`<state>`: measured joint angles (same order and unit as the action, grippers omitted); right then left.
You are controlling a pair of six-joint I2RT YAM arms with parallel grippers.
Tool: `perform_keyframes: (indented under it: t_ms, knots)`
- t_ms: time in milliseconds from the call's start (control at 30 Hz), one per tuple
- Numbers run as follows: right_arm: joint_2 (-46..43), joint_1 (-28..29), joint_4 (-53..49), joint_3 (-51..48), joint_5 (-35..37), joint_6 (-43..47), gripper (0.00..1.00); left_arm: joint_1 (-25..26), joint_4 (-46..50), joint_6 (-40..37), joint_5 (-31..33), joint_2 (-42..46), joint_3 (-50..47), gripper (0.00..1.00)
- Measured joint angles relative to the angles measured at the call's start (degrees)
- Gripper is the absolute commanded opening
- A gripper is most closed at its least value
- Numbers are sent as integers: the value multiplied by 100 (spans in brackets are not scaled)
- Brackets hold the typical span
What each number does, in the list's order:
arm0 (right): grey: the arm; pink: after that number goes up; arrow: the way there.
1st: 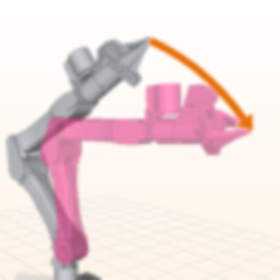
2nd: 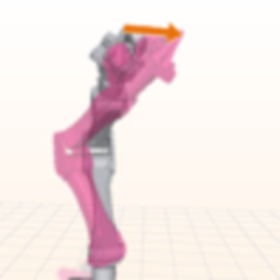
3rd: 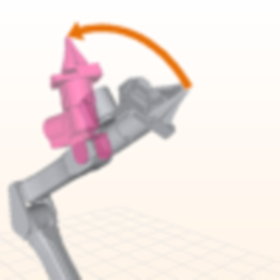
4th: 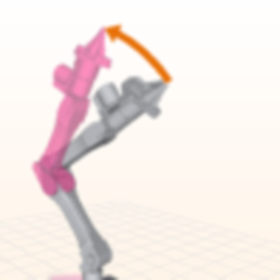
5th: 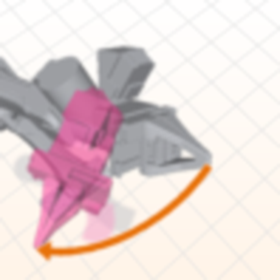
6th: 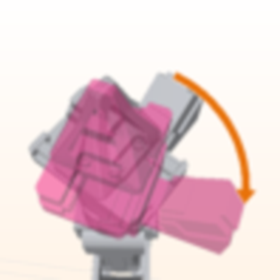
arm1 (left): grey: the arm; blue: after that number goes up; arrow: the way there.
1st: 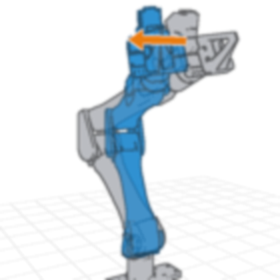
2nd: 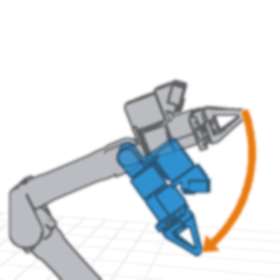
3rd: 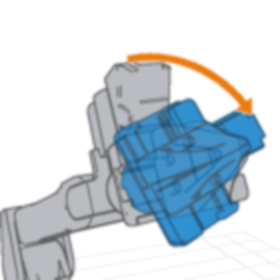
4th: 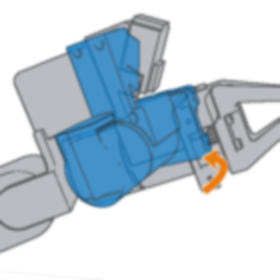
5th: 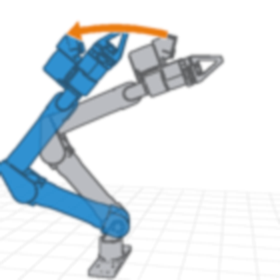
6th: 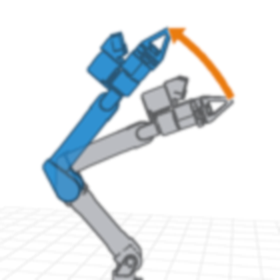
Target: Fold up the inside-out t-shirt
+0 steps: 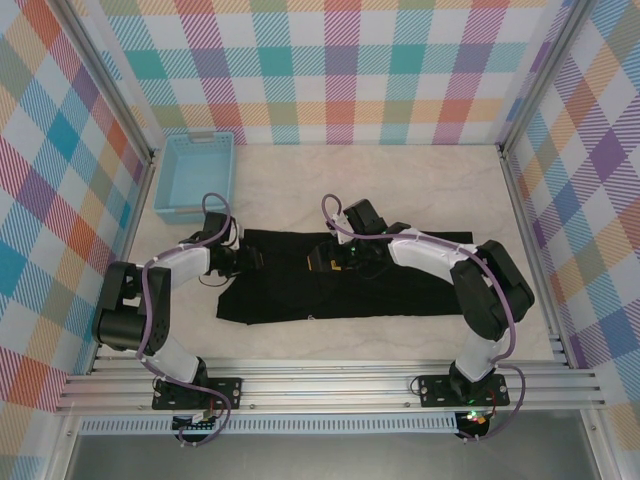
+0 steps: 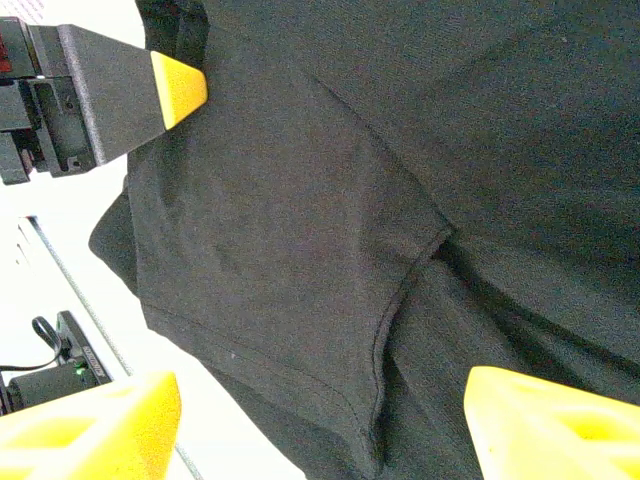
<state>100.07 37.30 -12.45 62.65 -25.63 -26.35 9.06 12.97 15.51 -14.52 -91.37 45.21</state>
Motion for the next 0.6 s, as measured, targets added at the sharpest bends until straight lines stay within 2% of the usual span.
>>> perform_keyframes:
  t_ms: [267,433,600]
  knots:
    - [120,0,-2,0,4,-20,74,111,-101,111,-413,-94,0,0]
    - [144,-4,-59,2,52,0,74,114,-151,339,-409,-33,-55,0]
    - [92,-153,-201,2,190,83,74,22,72,645,-376,448,-149,0]
